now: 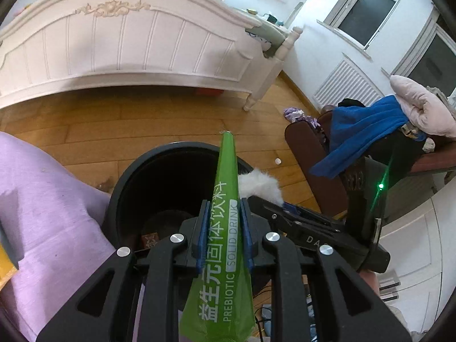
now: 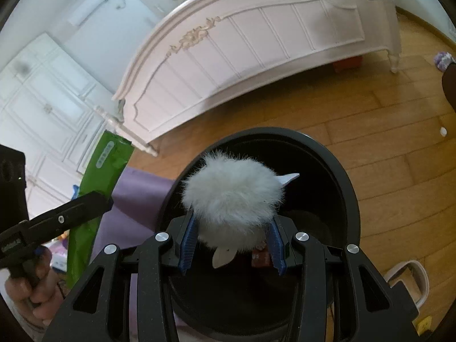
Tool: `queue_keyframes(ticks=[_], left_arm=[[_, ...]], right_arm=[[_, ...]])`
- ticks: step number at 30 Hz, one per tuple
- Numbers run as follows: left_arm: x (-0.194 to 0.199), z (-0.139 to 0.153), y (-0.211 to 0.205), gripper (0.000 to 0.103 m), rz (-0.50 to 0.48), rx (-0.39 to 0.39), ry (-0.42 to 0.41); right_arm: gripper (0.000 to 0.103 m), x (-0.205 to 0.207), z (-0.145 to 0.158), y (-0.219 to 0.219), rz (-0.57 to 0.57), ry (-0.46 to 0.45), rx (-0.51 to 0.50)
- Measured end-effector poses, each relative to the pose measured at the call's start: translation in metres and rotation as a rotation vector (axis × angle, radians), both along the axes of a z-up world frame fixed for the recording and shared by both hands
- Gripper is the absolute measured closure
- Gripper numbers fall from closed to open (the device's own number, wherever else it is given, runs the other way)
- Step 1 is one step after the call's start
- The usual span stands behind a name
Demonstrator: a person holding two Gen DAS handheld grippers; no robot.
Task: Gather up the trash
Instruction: 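Drop the green sachet into the bin while the right tool drops the fluffy item, then grasp the beige paper bag with the left tool while the right grasps the blue wipes pack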
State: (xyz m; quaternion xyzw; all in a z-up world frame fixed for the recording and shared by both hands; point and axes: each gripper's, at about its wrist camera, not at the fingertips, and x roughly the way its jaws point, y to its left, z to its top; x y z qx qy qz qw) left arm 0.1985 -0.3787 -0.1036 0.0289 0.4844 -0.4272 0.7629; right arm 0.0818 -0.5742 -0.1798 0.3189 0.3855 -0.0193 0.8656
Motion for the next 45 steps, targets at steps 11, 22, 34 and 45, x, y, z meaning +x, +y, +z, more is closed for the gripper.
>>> queue_keyframes(ticks=[11,22,34,45], left_arm=[[-0.003,0.001,-0.002,0.034,0.014,0.031,-0.050],[-0.033,0.045,0.027,0.021,0.024,-0.011,-0.160],[-0.056,0.086,0.164,0.021,0.248,-0.086,-0.194],[-0.046,0.077,0.346,0.022,0.541,-0.008,-0.233]], right_arm=[[0.030,-0.001,-0.008,-0.006,0.003,0.005,0.018],[0.030,-0.020,0.024,0.013,0.015,-0.034,-0.015],[0.030,-0.013,0.096,0.093,0.194,-0.114,-0.099],[0.030,0.039,0.156,0.220,0.474,-0.159,-0.241]])
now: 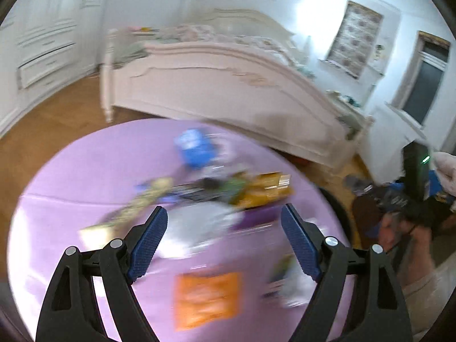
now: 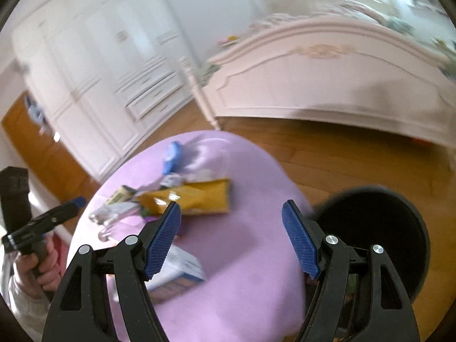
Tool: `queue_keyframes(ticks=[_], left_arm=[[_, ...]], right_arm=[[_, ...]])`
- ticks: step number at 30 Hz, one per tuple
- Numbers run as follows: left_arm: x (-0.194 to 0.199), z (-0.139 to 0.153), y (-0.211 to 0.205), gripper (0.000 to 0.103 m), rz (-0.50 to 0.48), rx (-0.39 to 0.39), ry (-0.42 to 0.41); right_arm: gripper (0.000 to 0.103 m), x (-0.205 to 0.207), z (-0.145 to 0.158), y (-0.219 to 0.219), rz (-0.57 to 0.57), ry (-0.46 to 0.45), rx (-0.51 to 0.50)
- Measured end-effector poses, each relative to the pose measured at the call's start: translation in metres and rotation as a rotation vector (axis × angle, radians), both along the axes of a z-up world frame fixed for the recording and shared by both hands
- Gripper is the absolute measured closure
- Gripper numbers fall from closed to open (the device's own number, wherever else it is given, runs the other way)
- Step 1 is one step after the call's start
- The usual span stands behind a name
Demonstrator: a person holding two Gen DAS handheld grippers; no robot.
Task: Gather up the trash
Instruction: 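Grasp the beige paper bag with the left tool while the right grasps the blue wipes pack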
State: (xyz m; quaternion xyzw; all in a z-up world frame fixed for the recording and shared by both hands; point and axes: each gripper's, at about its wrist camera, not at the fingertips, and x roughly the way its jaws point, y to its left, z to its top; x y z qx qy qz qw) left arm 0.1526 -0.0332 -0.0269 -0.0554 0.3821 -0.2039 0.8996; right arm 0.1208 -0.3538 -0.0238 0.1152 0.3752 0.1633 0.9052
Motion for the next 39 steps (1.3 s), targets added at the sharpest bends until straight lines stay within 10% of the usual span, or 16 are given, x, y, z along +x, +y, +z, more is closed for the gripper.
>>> queue_keyframes(ticks=[9,22,31,39], left_arm=[[0.036,-0.030,0.058,0.031,0.023,0.116,0.022],[0.070,-0.067,0.057,0.058,-0.103,0.171,0.082],[0.083,-0.080,0.060,0.084,-0.092,0.144,0.117],[0.076,-0.061,0.072,0.086,-0.036,0.066,0.084]], right_arm=[[0.030,0.079,0.015,0.111,0.205,0.027,-0.196],[0.030,0.197,-0.053,0.193,0.278,0.190,-0.400],[0.067,0.211,-0.072,0.208,0.332,0.232,-0.393],[0.084,0.193,-0.056,0.205,0.361,0.207,-0.358]])
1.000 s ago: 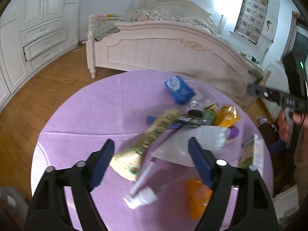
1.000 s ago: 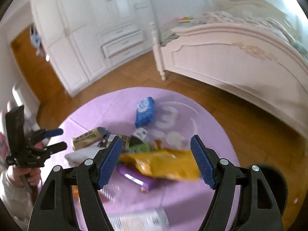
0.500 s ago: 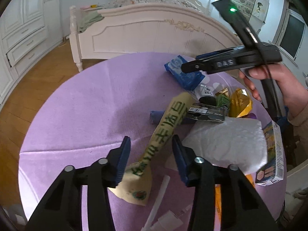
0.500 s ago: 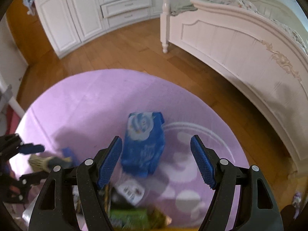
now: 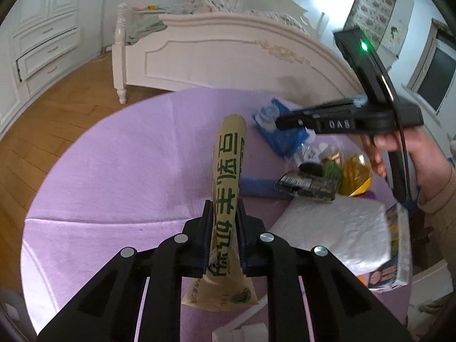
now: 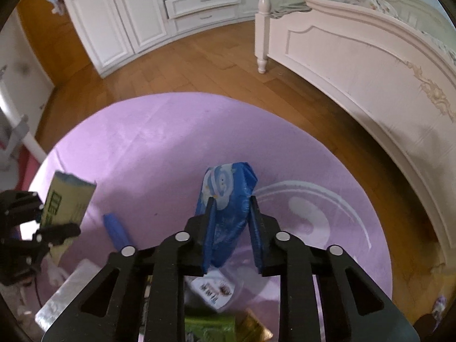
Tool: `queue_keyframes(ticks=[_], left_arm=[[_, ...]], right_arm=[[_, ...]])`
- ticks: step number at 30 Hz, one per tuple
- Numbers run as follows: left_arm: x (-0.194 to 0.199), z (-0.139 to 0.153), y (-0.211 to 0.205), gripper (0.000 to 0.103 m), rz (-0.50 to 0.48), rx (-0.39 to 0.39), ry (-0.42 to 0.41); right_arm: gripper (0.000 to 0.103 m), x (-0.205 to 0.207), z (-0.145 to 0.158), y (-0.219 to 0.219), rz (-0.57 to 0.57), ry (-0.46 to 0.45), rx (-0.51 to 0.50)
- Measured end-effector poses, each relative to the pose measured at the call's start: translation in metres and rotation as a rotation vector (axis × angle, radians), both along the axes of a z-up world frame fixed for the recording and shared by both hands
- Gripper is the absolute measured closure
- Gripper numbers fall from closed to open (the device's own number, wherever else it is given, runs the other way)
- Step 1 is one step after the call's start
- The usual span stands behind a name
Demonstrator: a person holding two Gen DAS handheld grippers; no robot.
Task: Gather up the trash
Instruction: 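Grasp the beige paper bag with the left tool while the right grasps the blue wipes pack, then release the beige bag into the bin while the right tool releases the blue pack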
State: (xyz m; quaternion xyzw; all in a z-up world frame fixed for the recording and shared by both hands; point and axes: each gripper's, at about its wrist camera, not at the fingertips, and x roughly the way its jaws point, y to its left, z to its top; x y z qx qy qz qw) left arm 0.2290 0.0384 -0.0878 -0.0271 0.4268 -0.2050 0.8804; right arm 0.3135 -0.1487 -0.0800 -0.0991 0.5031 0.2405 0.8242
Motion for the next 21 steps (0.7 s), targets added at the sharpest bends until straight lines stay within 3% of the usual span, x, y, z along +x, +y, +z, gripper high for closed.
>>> queue_keyframes(ticks=[8,14,21], left_arm=[[-0.023,0.038,-0.004,0.086,-0.005,-0.055,-0.051],[-0.038,0.066,-0.043,0.086,-0.071,-0.098,-0.080],[-0.046,0.071,-0.128,0.086,-0.215,-0.141,-0.053]], right_arm=[[0.087,-0.041,0.057,-0.036,-0.035,-0.107,0.115],[0.087,-0.100,0.098,-0.097,-0.140,-0.249,0.197],[0.087,-0.163,0.089,-0.199,-0.372,-0.312,0.257]])
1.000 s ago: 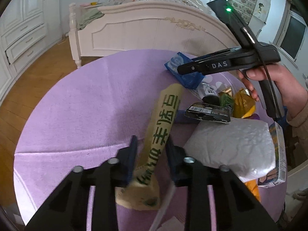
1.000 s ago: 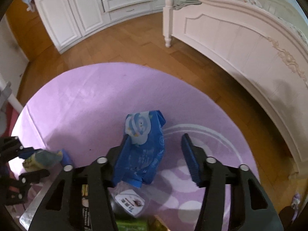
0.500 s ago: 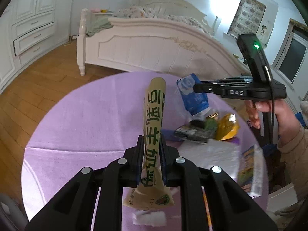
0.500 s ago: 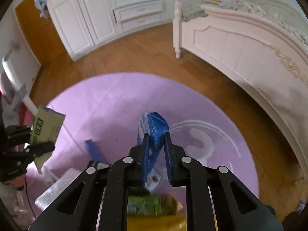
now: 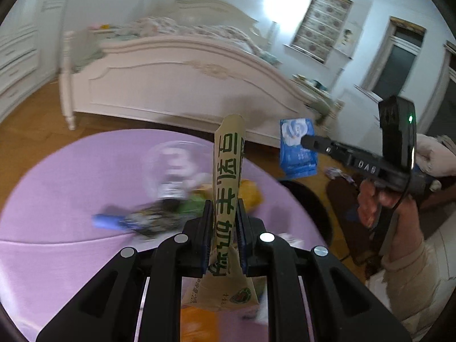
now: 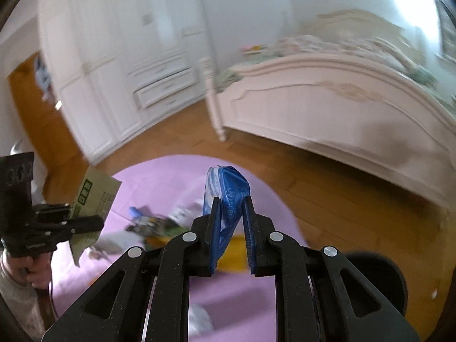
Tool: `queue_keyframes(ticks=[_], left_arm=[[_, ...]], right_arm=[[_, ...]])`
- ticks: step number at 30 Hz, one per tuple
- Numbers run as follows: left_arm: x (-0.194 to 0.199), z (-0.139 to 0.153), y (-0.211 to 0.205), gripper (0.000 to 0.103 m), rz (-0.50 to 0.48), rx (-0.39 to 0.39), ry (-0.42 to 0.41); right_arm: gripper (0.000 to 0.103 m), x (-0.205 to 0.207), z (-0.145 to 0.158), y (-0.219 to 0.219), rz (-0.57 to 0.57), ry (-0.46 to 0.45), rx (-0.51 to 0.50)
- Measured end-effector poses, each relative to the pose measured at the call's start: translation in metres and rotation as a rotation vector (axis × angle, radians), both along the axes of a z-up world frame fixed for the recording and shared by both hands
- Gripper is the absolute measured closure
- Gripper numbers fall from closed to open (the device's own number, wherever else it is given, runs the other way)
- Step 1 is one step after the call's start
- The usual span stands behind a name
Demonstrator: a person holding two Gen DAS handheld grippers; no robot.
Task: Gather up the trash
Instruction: 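Release the beige bag into the bin while the right tool releases the blue pack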
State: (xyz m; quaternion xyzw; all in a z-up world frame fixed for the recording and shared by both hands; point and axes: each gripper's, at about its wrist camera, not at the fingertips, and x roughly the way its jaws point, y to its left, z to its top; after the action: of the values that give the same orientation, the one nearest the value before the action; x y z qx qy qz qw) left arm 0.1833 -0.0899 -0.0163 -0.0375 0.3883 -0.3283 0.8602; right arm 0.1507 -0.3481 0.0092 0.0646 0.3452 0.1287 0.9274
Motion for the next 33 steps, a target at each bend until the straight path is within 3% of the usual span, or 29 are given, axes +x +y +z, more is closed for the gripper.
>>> queue_keyframes(ticks=[8,18,24,33], left_arm=[[0.000,-0.019,-0.116,0.086,-0.184,-0.011,0.062],[0.007,-0.050,-0.232,0.086,-0.334,0.030,0.136],[0.005,-0.071,-0.257,0.086,-0.367,0.076,0.166],[0.006,-0.088,-0.277,0.086,-0.377,0.123,0.192]], right_arm=[[0.087,-0.046,-0.046,-0.102,-0.237,0.045,0.027],[0.086,-0.079,-0.111,-0.170,-0.387,0.122,0.081],[0.086,-0.089,-0.144,-0.192,-0.432,0.159,0.125],[0.086,-0.089,-0.167,-0.201,-0.448,0.189,0.159]])
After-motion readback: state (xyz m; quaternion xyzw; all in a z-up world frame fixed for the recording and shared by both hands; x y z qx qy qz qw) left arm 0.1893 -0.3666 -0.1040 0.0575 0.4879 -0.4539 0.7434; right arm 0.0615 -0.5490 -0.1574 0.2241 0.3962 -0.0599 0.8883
